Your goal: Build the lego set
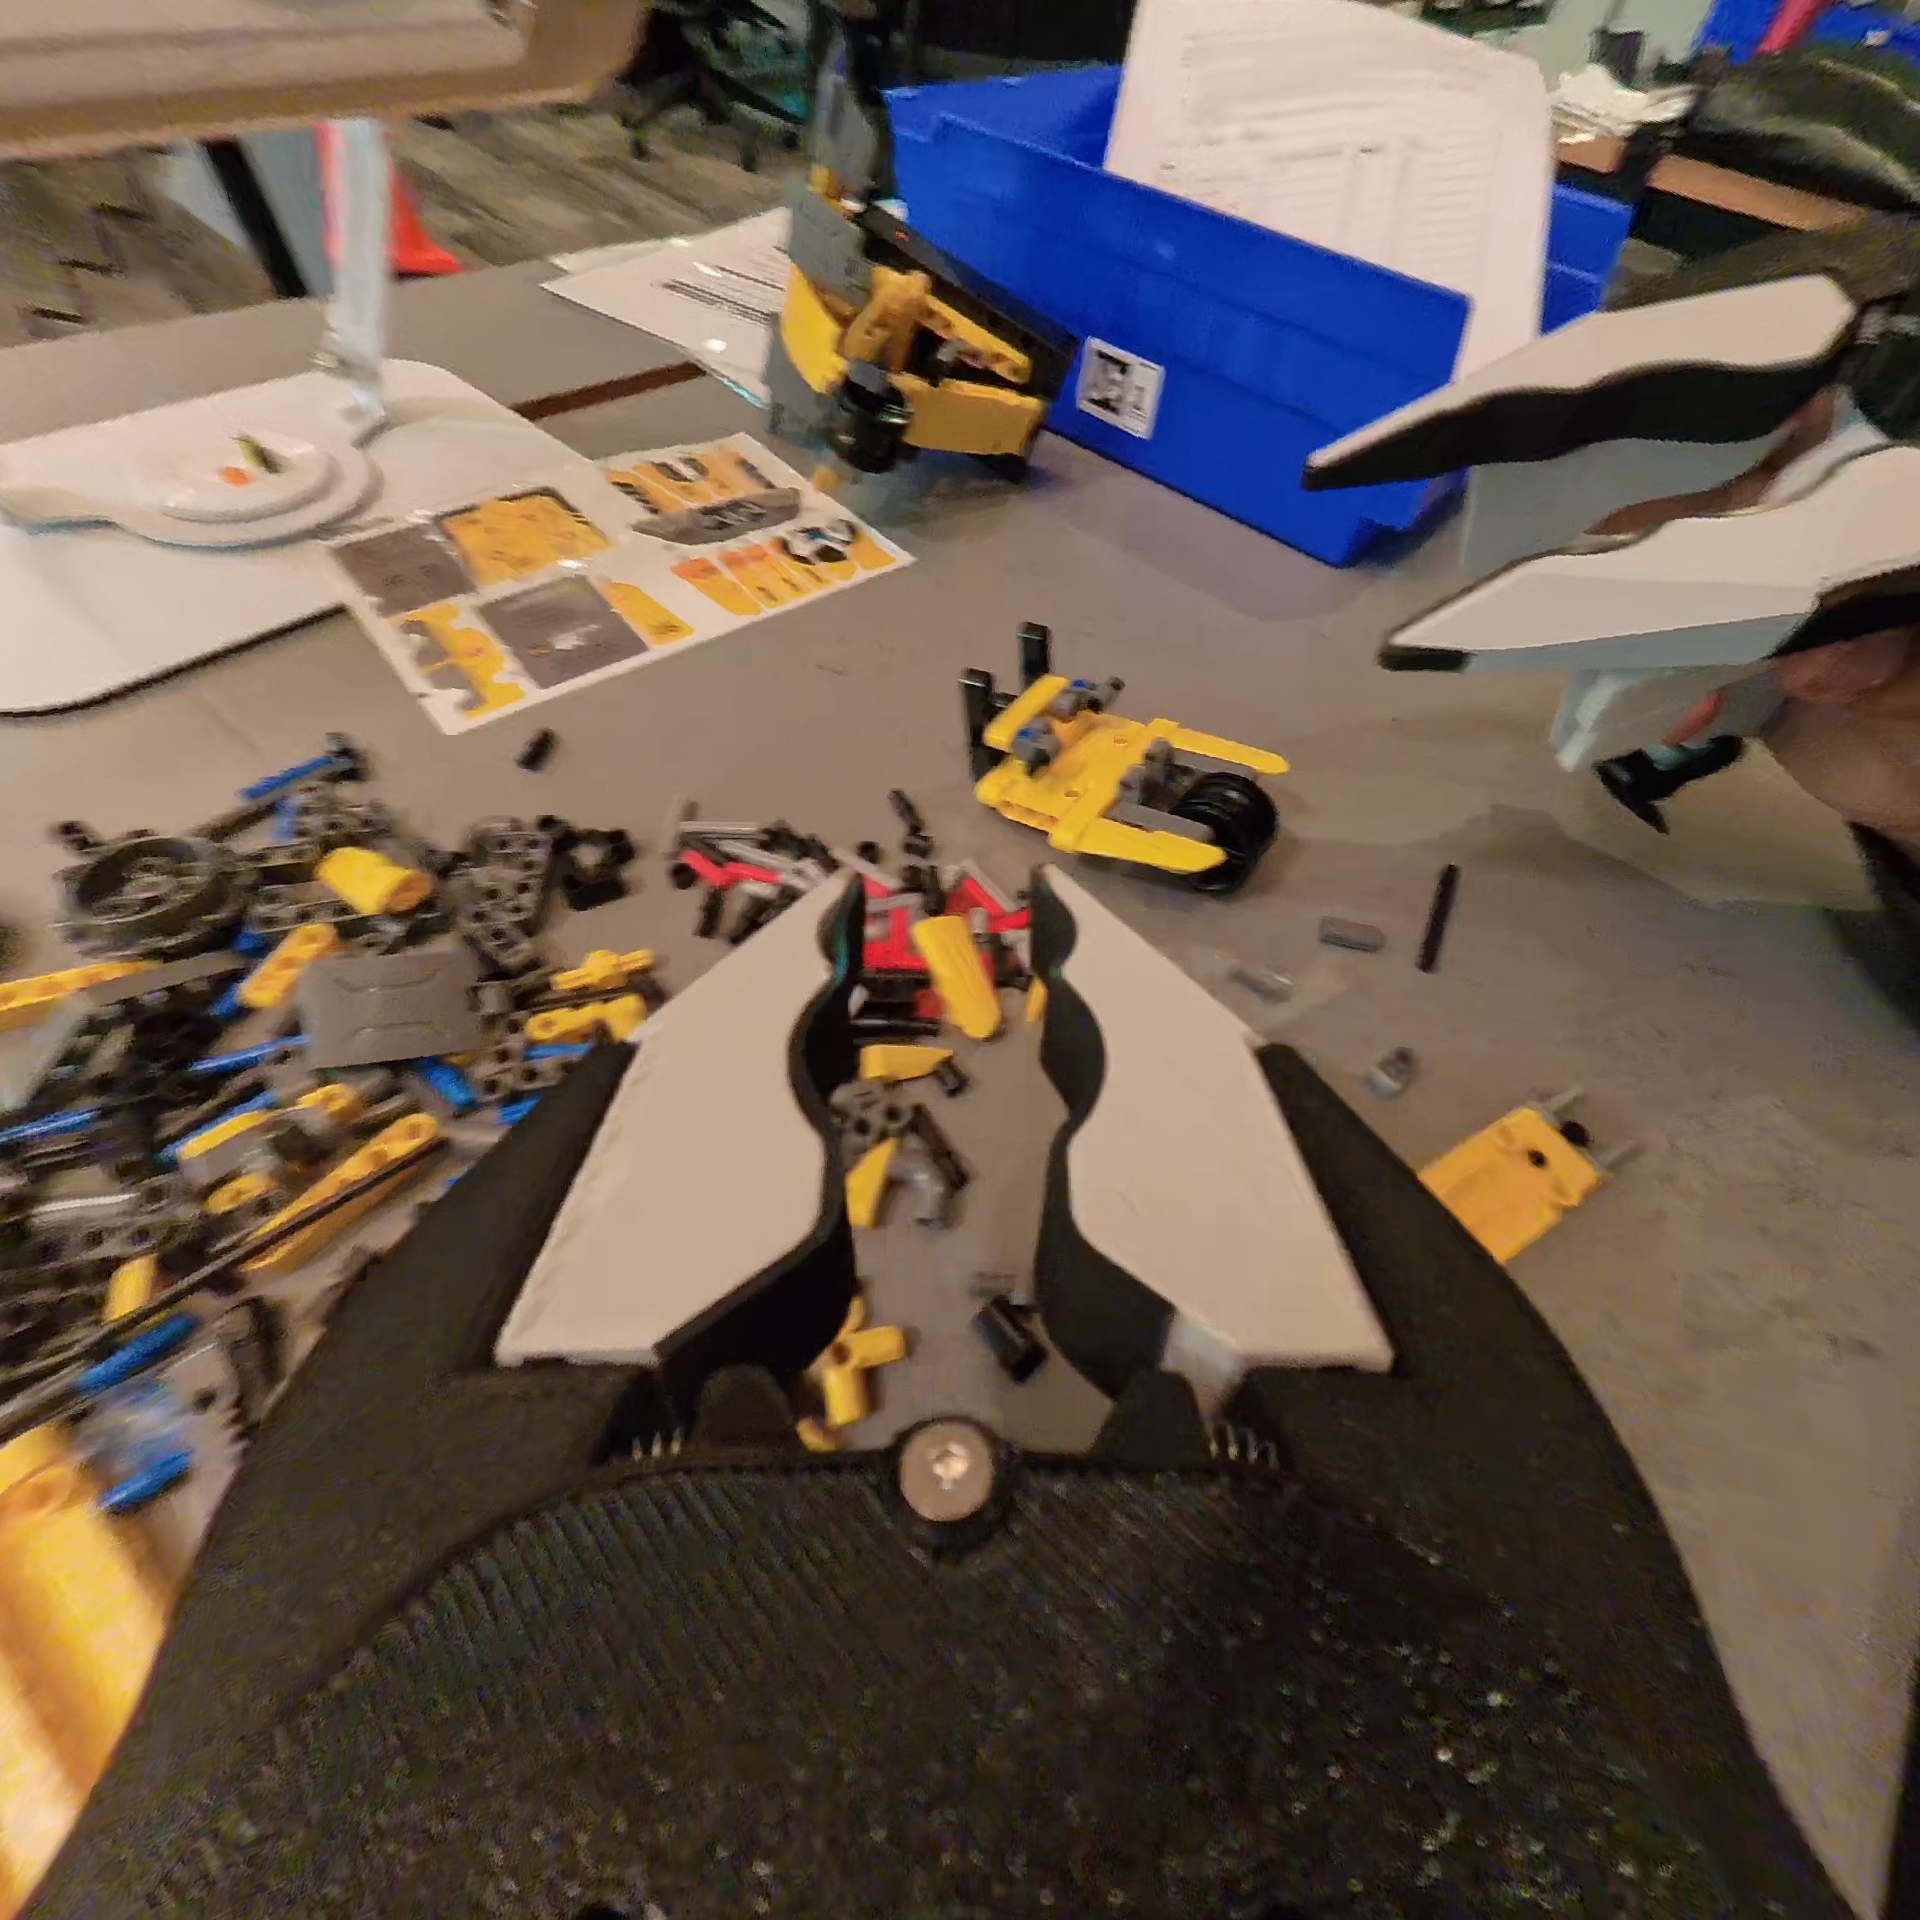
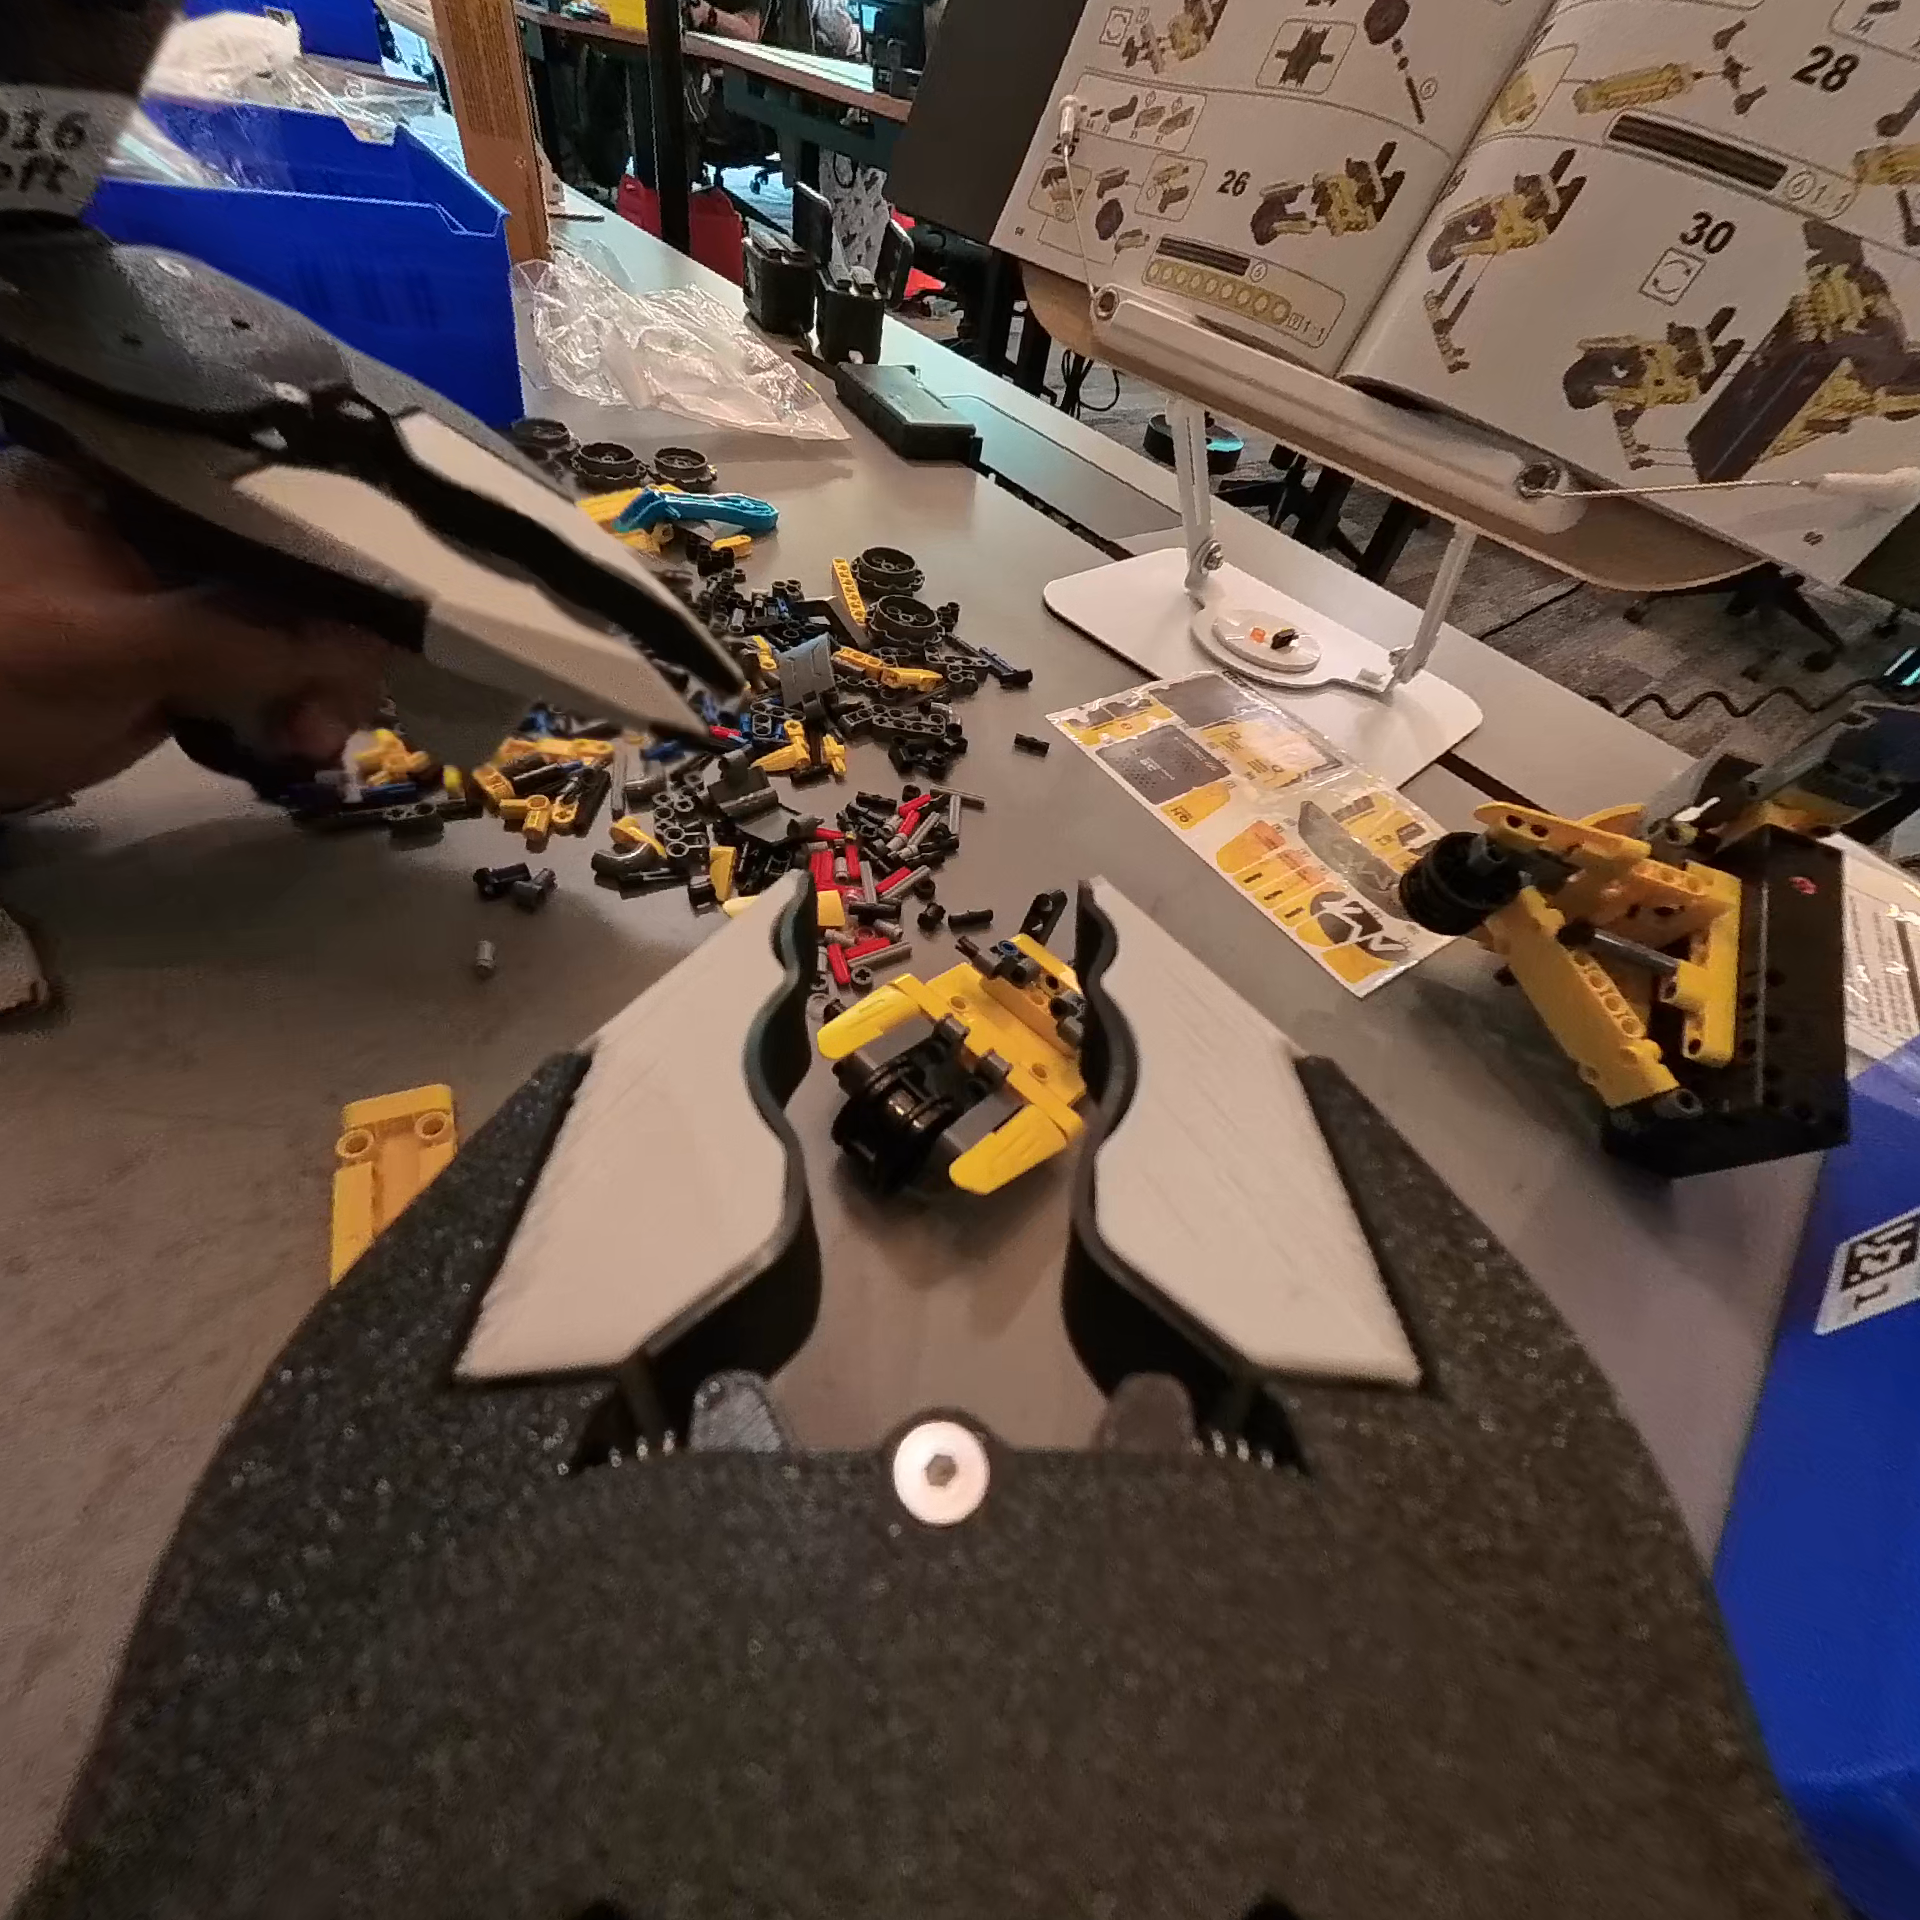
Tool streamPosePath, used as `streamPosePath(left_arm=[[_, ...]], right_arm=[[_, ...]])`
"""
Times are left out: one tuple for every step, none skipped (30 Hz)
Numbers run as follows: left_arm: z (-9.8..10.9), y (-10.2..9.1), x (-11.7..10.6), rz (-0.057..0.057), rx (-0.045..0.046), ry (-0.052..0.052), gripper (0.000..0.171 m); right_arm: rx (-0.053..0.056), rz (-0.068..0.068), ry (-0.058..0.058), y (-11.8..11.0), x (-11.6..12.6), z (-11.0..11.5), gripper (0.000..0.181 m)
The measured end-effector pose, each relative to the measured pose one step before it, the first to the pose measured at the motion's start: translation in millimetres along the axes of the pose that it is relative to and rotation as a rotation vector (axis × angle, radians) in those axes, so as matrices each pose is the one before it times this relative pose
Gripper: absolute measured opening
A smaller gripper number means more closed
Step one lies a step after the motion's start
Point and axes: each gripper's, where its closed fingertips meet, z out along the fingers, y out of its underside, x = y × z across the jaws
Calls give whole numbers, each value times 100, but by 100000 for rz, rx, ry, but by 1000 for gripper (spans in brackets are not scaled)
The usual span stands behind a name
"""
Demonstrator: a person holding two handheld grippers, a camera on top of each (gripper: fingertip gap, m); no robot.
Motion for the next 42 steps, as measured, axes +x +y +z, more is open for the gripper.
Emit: streamPosePath(left_arm=[[-384, -190, -1092, -142, 166, -4227, 24], [-346, -111, -1353, -384, -995, -4529, 23], [-265, 147, -1634, -569, -3051, -4993, 25], [-185, 302, -1865, -418, -4259, -5558, 27], [-80, 333, -1950, -399, -3985, -5773, 30], [74, 320, -1704, -673, -3652, -4134, 30], [216, 232, -1424, -1028, -2541, -2597, 28], [312, 234, -1050, -1356, -2123, -915, 23], [407, 278, -694, -1175, -2099, 493, 20], [483, 319, -545, -1164, -2499, 645, 19], [487, 360, -447, -698, -2875, 257, 18], [466, 298, -404, 47, -2604, -438, 17], [425, 144, -342, 585, -1682, -813, 16], [384, 63, -160, 670, -1092, -269, 14], [357, 60, 52, 458, -1139, 620, 13], [339, 64, 133, 420, -1231, 914, 12], [320, 70, 89, 623, -1146, 343, 11], [292, 55, -1, 816, -1042, -289, 10], [261, 62, 14, 905, -990, -320, 8], [233, 75, 41, 692, -1036, -46, 8], [177, 98, 97, 419, -1007, 305, 7], [86, 20, 107, 239, -372, 408, 5], [25, 8, 65, -87, -98, 160, 4], [19, 45, 5, -208, -320, 34, 5], [50, 78, -23, -235, -452, -20, 6], [32, 28, -40, -258, -55, 97, 7], [24, 40, -53, -530, -104, 226, 10], [14, -14, -9, -699, 209, 654, 10], [15, -16, 26, -611, 197, 739, 9], [22, -15, -4, -520, 279, 494, 9], [29, 22, 4, -387, 34, 420, 6], [77, 79, -4, -320, -293, 375, 4], [22, -19, -23, -279, 325, 189, 4], [-13, 19, -1, -155, 104, 315, 4], [-29, 18, 18, -121, -60, 257, 3], [-62, 10, 20, 127, -10, 70, 3], [-116, -37, -10, 485, 306, -467, 2], [-207, -173, -31, 800, 1166, -879, 2], [-331, -350, -10, 861, 2154, -899, 2], [-432, -486, 47, 794, 2720, -648, 2], [-505, -582, 172, 912, 3194, -174, 2], [-551, -691, 398, 1338, 3759, 788, 2]], right_arm=[[2, 96, 134, 2, 51, -19, 49], [93, 159, 88, 1, 42, -19, 49], [152, 197, -60, -30, 9, -15, 49], [164, 127, -153, -26, -13, -6, 49], [52, -37, -96, -18, -28, -6, 49], [-107, -175, 24, 14, -14, 15, 49], [-178, -195, 66, 30, -12, 22, 49], [-142, -114, 48, 23, -3, 7, 49], [-5, -20, 17, 1, 4, 0, 49], [147, 61, -34, -21, -7, -23, 49], [154, 96, -50, -34, 5, -9, 49], [90, 103, -29, -16, -3, -14, 49], [61, 59, -54, 4, -10, -2, 49], [-67, -26, -53, 6, -9, 4, 49], [-67, -107, 25, 6, -1, 1, 49], [-31, -91, 12, 9, -15, 3, 49], [-4, -38, -25, -12, -2, 6, 49], [42, 13, -29, -3, -11, -10, 49], [22, 38, -24, 1, 6, -4, 49], [55, 38, -38, -17, -6, 1, 49], [61, 27, -42, -6, -14, -8, 49], [3, -8, -11, 0, -1, 0, 49], [-12, -26, 5, 2, 3, -1, 49], [-51, -11, -23, 3, -15, 2, 49], [-44, -38, -27, 13, -6, 9, 49], [-41, -53, -34, -1, -16, 12, 49], [-6, -61, -18, -3, -11, 5, 49], [4, -50, 3, -1, -5, -3, 49], [-18, -29, 3, -1, -10, 4, 49], [18, -10, -9, -3, 0, 1, 49], [-13, 1, -9, 2, -1, -1, 49], [-44, -12, 2, 3, -2, 6, 49], [-39, -37, 2, 11, -11, 6, 49], [-14, -62, -7, -2, -9, 5, 49], [-10, -75, 9, -3, -15, 1, 49], [-11, -83, 38, 10, 0, -2, 49], [-53, -51, 76, 7, 5, -7, 49], [-5, 1, 56, 5, 20, -6, 49], [36, 51, 10, -2, 1, -6, 49], [59, 43, 21, -11, 17, -13, 49], [26, 26, 39, 0, 16, -4, 49], [-27, 12, 69, 4, 18, 2, 49]])
